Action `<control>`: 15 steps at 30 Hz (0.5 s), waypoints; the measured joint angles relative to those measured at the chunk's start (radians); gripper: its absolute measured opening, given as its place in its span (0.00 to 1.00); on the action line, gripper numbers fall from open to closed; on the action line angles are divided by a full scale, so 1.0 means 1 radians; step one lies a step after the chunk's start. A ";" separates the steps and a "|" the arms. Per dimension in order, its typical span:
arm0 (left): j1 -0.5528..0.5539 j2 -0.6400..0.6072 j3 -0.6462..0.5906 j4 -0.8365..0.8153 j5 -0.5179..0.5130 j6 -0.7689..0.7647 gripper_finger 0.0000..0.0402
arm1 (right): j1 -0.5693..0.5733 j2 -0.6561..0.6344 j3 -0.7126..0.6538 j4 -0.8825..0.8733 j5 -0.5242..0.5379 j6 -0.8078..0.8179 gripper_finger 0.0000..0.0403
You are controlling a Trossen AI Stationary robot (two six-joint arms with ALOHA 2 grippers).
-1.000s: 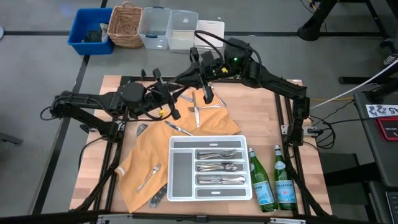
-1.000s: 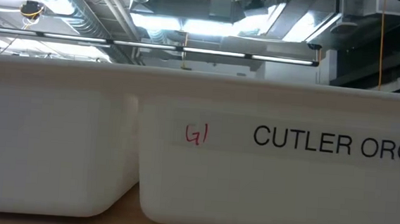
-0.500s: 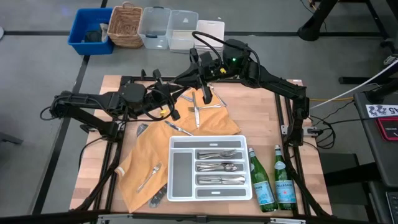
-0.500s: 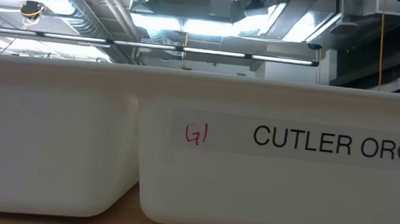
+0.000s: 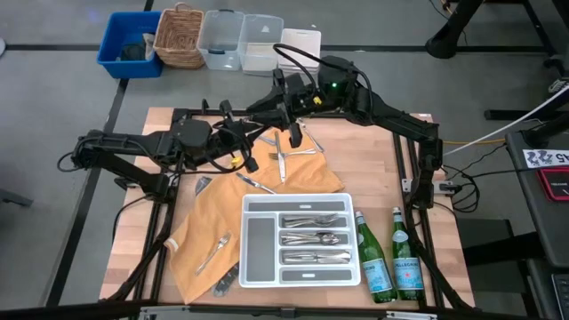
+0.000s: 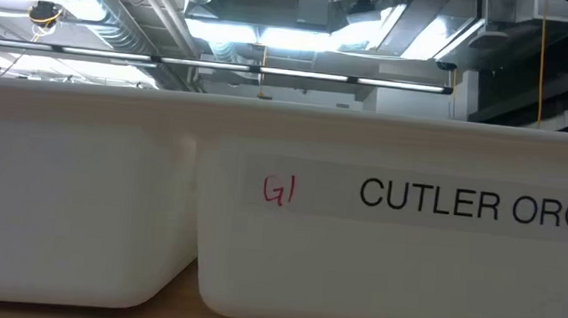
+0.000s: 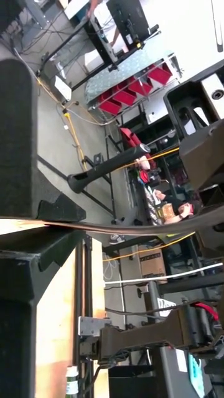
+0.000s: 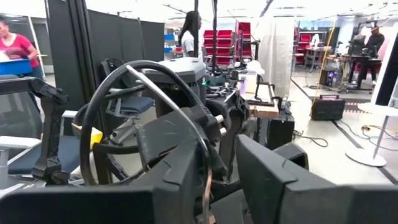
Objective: Sort silverware
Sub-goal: Put the silver fork into the white silverware tray
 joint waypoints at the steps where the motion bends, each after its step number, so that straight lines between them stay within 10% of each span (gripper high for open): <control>1: 0.000 0.000 0.000 -0.008 0.000 -0.003 0.00 | 0.000 0.000 0.000 -0.006 0.001 0.000 0.29; 15: 0.002 0.003 -0.002 -0.130 0.005 -0.105 0.00 | -0.020 -0.072 0.002 -0.429 0.167 -0.132 0.31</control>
